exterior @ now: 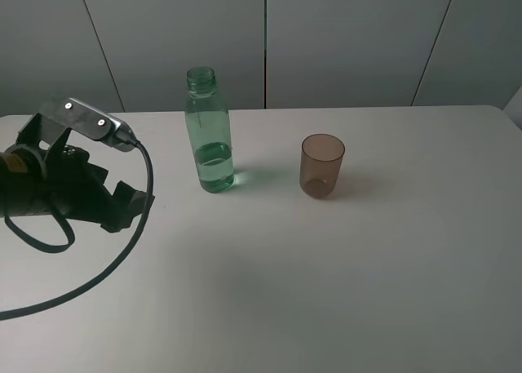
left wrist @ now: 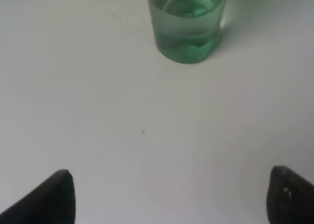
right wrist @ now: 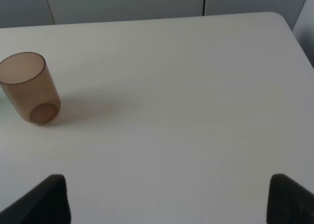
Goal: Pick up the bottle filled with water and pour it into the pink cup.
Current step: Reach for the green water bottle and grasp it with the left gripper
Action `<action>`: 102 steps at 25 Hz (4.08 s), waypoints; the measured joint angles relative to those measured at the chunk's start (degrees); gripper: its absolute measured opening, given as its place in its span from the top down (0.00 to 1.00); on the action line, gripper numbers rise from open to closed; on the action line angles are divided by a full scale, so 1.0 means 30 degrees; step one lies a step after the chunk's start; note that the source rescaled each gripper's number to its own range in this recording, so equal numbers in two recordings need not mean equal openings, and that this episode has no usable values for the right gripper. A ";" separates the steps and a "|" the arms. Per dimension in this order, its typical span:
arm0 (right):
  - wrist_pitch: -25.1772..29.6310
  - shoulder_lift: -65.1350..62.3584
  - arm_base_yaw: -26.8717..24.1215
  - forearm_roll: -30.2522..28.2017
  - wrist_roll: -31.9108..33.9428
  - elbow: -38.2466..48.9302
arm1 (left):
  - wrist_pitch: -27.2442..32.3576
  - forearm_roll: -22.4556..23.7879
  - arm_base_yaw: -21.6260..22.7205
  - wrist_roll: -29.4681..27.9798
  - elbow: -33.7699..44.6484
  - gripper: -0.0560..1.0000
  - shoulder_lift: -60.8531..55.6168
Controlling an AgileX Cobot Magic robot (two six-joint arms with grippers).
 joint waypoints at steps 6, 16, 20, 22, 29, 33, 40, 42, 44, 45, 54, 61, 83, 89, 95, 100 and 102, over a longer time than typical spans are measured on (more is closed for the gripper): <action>0.0000 0.0000 0.0000 0.0000 0.0000 0.0000 | -0.3290 0.2847 -0.0033 -0.2636 0.0446 0.00 0.1928; 0.0000 0.0000 0.0000 0.0000 0.0000 0.0000 | -1.0127 0.6463 -0.0033 -0.6308 0.0446 0.00 0.5524; 0.0000 0.0000 0.0000 0.0000 0.0000 0.0000 | -1.1297 0.6709 -0.0076 -0.6465 0.0410 0.00 0.6122; 0.0000 0.0000 0.0000 0.0000 0.0000 0.0000 | -1.1440 0.6759 -0.0076 -0.6509 0.0177 0.00 0.6428; 0.0000 0.0000 0.0000 0.0000 0.0000 0.0000 | -1.1626 0.6968 -0.0076 -0.6509 -0.1712 0.00 0.7891; 0.0000 0.0000 0.0000 0.0000 0.0000 0.0000 | -1.1627 0.7338 -0.0076 -0.6509 -0.2627 0.00 0.8681; 0.0000 0.0000 0.0000 0.0000 0.0000 0.0000 | -1.1481 0.7675 -0.0076 -0.6509 -0.3547 0.00 0.9416; 0.0000 0.0000 0.0000 0.0000 0.0000 0.0000 | -1.1465 0.7715 -0.0076 -0.6509 -0.3790 0.00 0.9467; 0.0000 0.0000 0.0000 0.0000 0.0000 0.0000 | -1.1465 0.7715 -0.0076 -0.6509 -0.4024 0.00 0.9499; 0.0000 0.0000 0.0000 0.0000 0.0000 0.0000 | -1.1465 0.7715 -0.0076 -0.6545 -0.4239 0.00 0.9499; 0.0000 0.0000 0.0000 0.0000 0.0000 0.0000 | -1.1359 0.7961 -0.0076 -0.6545 -0.5388 0.00 1.0891; 0.0000 0.0000 0.0000 0.0000 0.0000 0.0000 | -1.1314 0.8413 -0.0076 -0.6545 -0.6604 0.00 1.1719; 0.0000 0.0000 0.0000 0.0000 0.0000 0.0000 | -1.1754 0.8644 -0.0427 -0.6586 -0.7622 0.00 1.2698; 0.0000 0.0000 0.0000 0.0000 0.0000 0.0000 | -1.1847 0.8517 -0.0427 -0.6586 -0.7654 0.00 1.2698; 0.0000 0.0000 0.0000 0.0000 0.0000 0.0000 | -1.1847 0.8074 -0.0427 -0.6512 -0.7654 0.00 1.2698; 0.0000 0.0000 0.0000 0.0000 0.0000 0.0000 | -1.1847 0.7961 -0.0427 -0.6552 -0.7654 0.00 1.2698; 0.0000 0.0000 0.0000 0.0000 0.0000 0.0000 | -1.1847 0.7915 -0.0427 -0.6578 -0.7654 0.00 1.2698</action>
